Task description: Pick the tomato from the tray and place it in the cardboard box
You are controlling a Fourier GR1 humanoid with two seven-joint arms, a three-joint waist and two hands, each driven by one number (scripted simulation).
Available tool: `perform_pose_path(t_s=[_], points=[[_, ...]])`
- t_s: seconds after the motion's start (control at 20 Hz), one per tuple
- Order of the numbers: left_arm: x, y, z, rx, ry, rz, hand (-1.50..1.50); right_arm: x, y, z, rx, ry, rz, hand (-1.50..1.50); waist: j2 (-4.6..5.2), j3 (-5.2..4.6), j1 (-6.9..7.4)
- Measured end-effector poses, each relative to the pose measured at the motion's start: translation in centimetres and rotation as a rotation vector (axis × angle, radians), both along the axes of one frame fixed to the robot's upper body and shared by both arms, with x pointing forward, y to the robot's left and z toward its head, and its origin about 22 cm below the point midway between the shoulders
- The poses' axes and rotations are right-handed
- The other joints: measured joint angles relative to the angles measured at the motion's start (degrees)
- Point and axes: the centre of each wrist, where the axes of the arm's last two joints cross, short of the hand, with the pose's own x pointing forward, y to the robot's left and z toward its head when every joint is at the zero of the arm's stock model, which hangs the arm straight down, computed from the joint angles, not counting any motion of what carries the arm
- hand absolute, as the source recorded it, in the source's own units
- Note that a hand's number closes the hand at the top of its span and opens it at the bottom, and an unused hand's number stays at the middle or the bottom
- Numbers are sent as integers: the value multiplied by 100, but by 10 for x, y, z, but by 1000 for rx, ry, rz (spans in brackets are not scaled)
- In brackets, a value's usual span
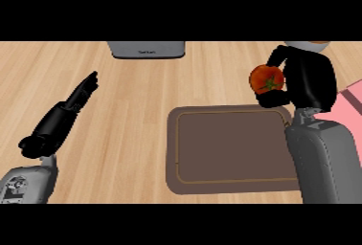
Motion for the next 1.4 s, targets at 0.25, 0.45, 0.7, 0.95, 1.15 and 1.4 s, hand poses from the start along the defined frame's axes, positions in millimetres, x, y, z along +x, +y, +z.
perform_pose_path(t_s=[0.25, 0.45, 0.7, 0.95, 1.15, 1.4], points=[[-2, -5, 4, 2, -2, -5, 0, 4, -38, 33, 91, -88, -195, 150, 14, 1, 38], [-3, -1, 8, 0, -1, -6, 0, 4, -80, 42, 132, -122, -306, 150, 23, 2, 51], [-1, -1, 5, -3, -4, -12, 0, 5, -140, 49, 110, -105, -396, 150, 33, 2, 62], [1, -5, 5, -2, -9, -12, 0, 5, -190, 36, 80, 76, -436, 150, 41, 3, 61], [2, -7, 4, 0, -5, -15, 0, 2, -223, 29, 108, 257, -443, 150, 42, 3, 71], [1, -4, 2, 1, -9, -12, 0, -10, -260, 16, 119, 431, -417, 150, 42, 3, 82]])
